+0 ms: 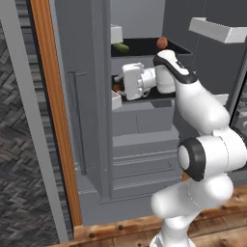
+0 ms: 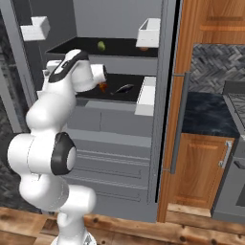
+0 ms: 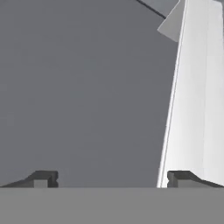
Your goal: Gather the cucumber and onion from the fridge and place them on a tray on the dining counter. Then gather the fish and chicken drumstick from the fridge and place them on the other tray.
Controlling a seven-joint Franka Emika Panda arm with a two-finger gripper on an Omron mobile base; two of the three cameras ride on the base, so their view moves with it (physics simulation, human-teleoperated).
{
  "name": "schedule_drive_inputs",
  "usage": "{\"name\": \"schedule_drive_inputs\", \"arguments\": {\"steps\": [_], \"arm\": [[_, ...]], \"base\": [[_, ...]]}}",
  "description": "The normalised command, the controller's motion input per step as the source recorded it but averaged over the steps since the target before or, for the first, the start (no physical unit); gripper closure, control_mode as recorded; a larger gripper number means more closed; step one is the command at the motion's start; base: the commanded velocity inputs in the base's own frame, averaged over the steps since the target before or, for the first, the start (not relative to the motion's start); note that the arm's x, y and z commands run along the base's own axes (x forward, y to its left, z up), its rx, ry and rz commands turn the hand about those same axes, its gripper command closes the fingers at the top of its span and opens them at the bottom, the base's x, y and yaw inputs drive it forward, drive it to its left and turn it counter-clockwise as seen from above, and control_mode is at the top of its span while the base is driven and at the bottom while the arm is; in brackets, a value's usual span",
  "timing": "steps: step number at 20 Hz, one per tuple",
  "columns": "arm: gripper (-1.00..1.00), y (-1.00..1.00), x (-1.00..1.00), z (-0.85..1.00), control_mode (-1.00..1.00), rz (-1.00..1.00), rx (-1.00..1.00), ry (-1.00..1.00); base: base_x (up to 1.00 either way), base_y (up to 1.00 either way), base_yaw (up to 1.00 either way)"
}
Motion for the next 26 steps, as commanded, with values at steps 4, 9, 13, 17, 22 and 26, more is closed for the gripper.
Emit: {"name": "schedule_drive_inputs", "arguments": {"steps": [4, 9, 13, 17, 22, 26], "arm": [[-1.0, 0.47, -0.44, 0.0, -1.0, 0.07, 0.0, -0.03], [-1.0, 0.5, -0.22, 0.0, -1.0, 0.07, 0.0, 0.0], [-1.0, 0.54, -0.14, 0.0, -1.0, 0.06, 0.0, 0.0], [-1.0, 0.51, -0.1, 0.0, -1.0, 0.06, 0.0, 0.0], [-1.0, 0.28, -0.1, 0.0, -1.0, 0.01, 0.0, 0.0], [-1.0, 0.0, -0.27, 0.0, -1.0, 0.0, 0.0, -0.05]], "base": [[0.0, 0.0, 0.0], [0.0, 0.0, 0.0], [0.0, 0.0, 0.0], [0.0, 0.0, 0.0], [0.0, 0.0, 0.0], [0.0, 0.0, 0.0]]}}
